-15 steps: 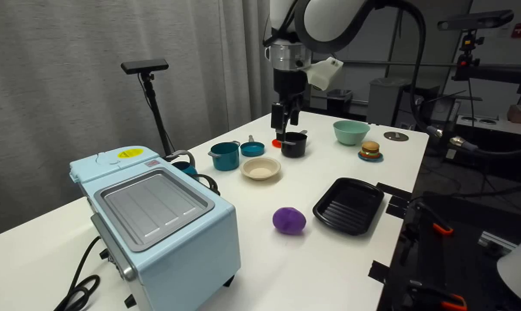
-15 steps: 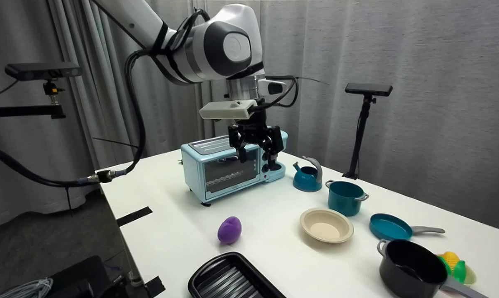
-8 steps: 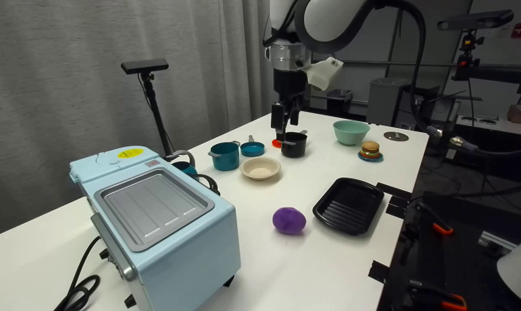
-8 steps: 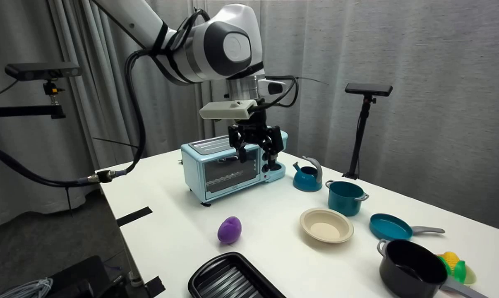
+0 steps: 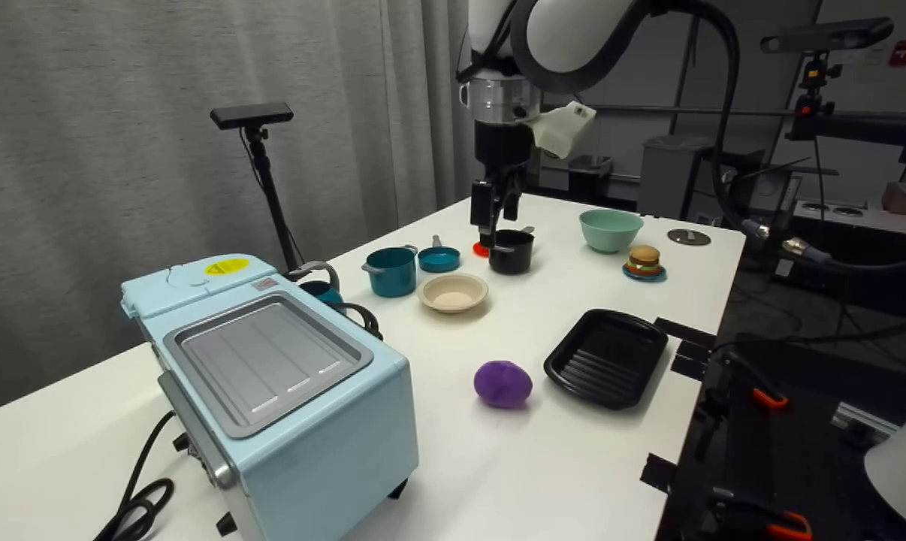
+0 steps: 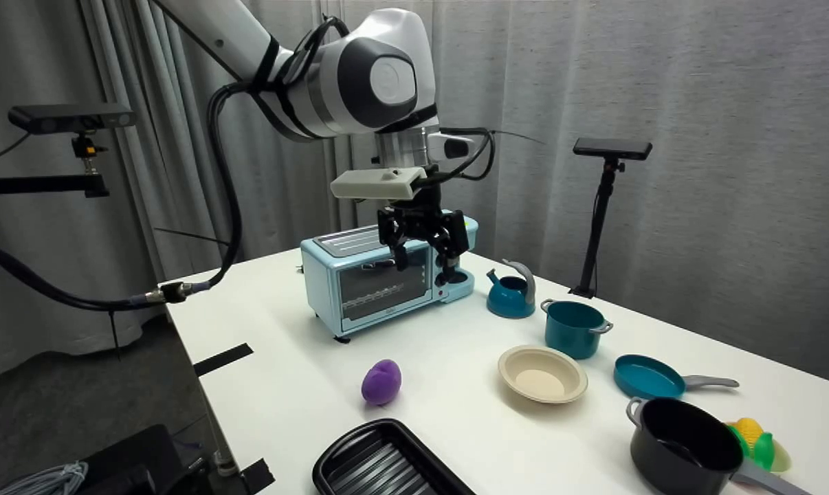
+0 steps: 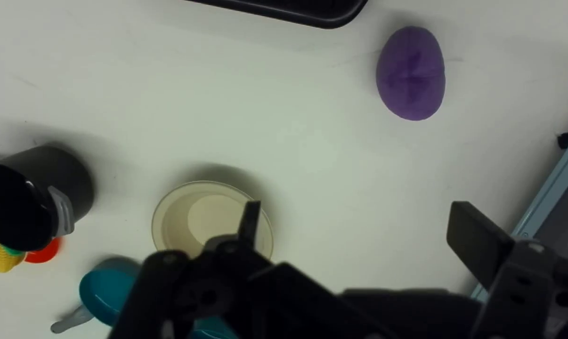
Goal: Put the purple plushy on the cream plate
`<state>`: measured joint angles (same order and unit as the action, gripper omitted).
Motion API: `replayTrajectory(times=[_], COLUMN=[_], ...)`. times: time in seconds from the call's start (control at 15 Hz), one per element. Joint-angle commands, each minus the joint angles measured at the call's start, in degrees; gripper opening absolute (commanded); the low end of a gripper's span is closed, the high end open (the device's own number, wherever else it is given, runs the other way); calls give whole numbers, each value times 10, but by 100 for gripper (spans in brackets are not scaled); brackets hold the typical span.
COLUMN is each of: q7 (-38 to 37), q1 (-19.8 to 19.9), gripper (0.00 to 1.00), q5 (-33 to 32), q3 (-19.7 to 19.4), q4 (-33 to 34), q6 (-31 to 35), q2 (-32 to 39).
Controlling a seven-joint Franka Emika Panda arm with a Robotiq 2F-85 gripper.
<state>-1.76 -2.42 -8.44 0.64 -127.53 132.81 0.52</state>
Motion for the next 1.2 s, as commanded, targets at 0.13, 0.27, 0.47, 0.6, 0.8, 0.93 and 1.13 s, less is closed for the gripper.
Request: replayTrajectory(times=[0.13,0.27,0.47,0.6,0.8,0.93,1.13], q7=[69,71,78,86,69,59,49], q1=[-8,-11,-15,-17,-26,-34,-43], gripper=[100,100,100,100,100,100,100], q5=[63,62,59,61,36,20,-5], q3=[22,31,41,49,51,47,40], q4=[2,0,-3,-2,1,4,11], q6=[17,23,37,49,59,66,85], q2=[36,57,94,123,166,194,229])
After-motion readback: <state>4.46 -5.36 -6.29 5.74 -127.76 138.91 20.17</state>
